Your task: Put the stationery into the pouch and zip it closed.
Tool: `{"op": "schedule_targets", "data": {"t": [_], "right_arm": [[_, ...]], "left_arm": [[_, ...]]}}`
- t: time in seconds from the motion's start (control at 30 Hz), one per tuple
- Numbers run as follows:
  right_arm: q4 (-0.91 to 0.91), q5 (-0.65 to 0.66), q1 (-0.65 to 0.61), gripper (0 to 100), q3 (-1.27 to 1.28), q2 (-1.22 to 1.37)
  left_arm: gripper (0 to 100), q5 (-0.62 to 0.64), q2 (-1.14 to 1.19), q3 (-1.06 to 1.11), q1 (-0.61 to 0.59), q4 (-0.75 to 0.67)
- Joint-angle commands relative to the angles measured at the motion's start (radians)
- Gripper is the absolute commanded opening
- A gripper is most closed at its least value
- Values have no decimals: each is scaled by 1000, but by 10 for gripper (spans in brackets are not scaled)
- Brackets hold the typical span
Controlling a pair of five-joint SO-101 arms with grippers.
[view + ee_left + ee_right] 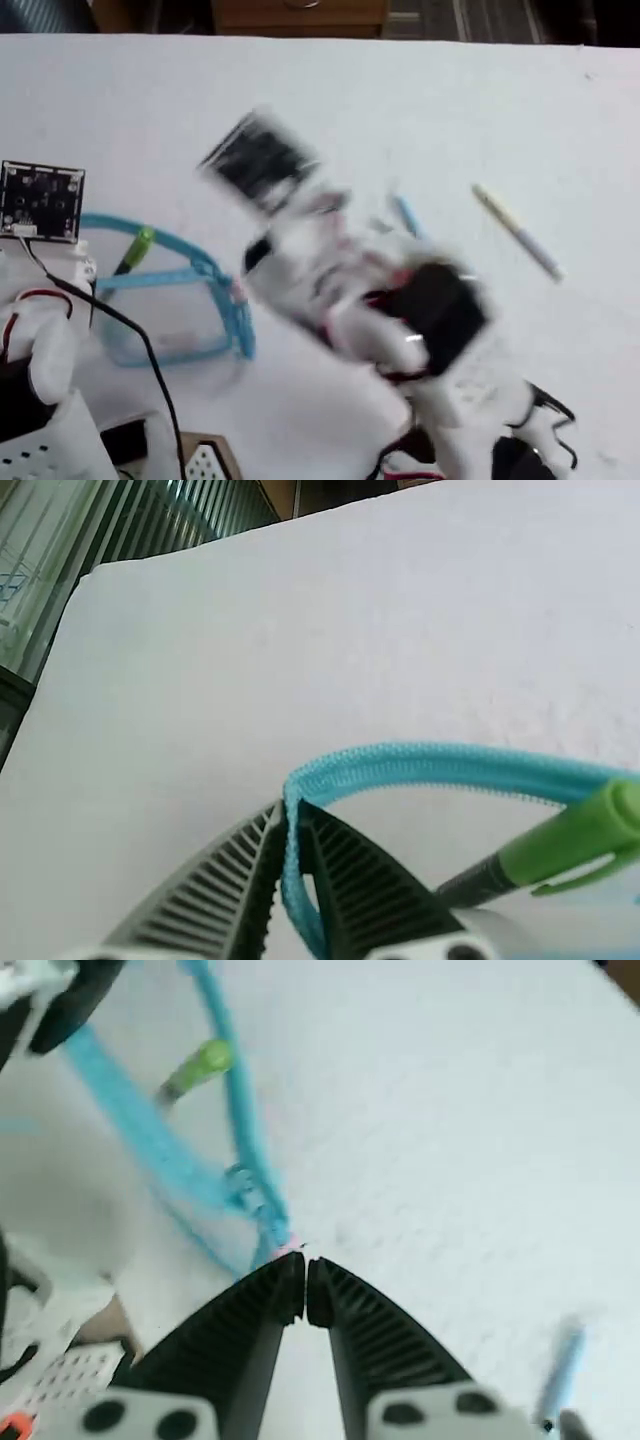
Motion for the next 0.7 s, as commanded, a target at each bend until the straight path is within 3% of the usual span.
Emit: {"op": "schedule_targets", "data": {"t": [0.0,0.17,0.33,0.47,0.67], "right_arm": [[-68,12,203,18,-124,-28],[-67,15,498,39,-87,27],[-62,29,720,213,91,177],[-68,219,779,327,216,303],[-179,397,774,303,301,506]], "left_arm": [[23,6,39,230,-7,25],[23,6,39,230,-7,25],[23,6,39,230,-7,25],[23,5,39,230,-7,25],[23,5,39,230,-7,25]]}}
